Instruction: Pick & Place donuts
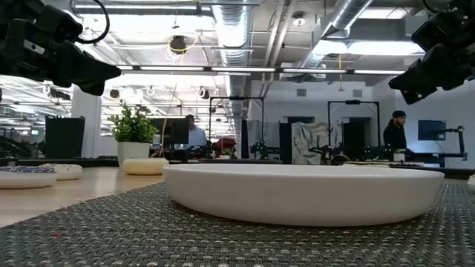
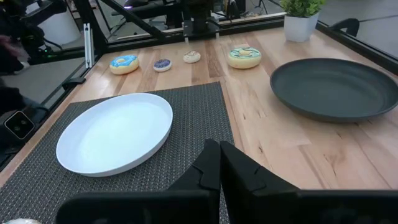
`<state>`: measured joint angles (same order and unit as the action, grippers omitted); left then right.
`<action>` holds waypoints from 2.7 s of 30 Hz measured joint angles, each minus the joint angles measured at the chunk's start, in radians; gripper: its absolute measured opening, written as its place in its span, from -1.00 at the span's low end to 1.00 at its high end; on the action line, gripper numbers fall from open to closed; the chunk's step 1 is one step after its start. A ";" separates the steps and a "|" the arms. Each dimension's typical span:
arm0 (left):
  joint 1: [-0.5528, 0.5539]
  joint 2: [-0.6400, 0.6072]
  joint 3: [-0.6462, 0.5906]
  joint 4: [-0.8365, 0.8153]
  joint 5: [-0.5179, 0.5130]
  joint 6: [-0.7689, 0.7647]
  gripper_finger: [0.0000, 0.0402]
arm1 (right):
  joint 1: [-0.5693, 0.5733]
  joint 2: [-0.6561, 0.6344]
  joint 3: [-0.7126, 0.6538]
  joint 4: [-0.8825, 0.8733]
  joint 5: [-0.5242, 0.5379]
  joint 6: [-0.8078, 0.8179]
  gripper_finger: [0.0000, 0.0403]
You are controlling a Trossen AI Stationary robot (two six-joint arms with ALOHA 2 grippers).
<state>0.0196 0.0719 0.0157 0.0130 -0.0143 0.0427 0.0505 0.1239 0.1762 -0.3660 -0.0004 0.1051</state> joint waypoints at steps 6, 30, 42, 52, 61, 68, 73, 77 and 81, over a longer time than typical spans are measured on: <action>0.000 0.000 0.000 0.001 0.000 -0.001 -1.00 | 0.000 0.000 0.000 0.000 0.000 0.000 -1.00; 0.000 0.000 -0.001 0.007 0.000 -0.026 -1.00 | 0.000 0.000 0.000 0.000 0.000 0.000 -1.00; 0.000 0.000 0.026 0.012 0.001 -0.010 -1.00 | 0.000 0.000 0.000 0.000 0.000 0.000 -1.00; 0.000 0.056 0.239 -0.331 0.017 -0.146 -1.00 | 0.000 0.000 0.000 0.000 0.000 0.000 -1.00; -0.013 0.285 0.403 -0.461 -0.029 -0.211 -1.00 | 0.000 0.000 0.000 0.000 0.000 0.000 -1.00; -0.035 0.590 0.521 -0.560 -0.156 -0.230 -1.00 | 0.000 0.000 0.000 0.000 0.000 0.000 -1.00; -0.039 0.800 0.593 -0.581 -0.034 -0.277 -0.99 | 0.000 0.000 0.000 0.000 0.001 0.000 -1.00; -0.038 0.947 0.674 -0.696 -0.046 -0.272 -0.88 | 0.000 0.000 0.000 0.000 0.000 0.000 -1.00; -0.038 1.056 0.740 -0.788 -0.103 -0.248 -0.71 | 0.000 0.000 0.000 0.000 0.001 0.000 -1.00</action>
<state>-0.0185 1.1280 0.7559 -0.7750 -0.1171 -0.2052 0.0505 0.1238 0.1761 -0.3660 0.0002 0.1054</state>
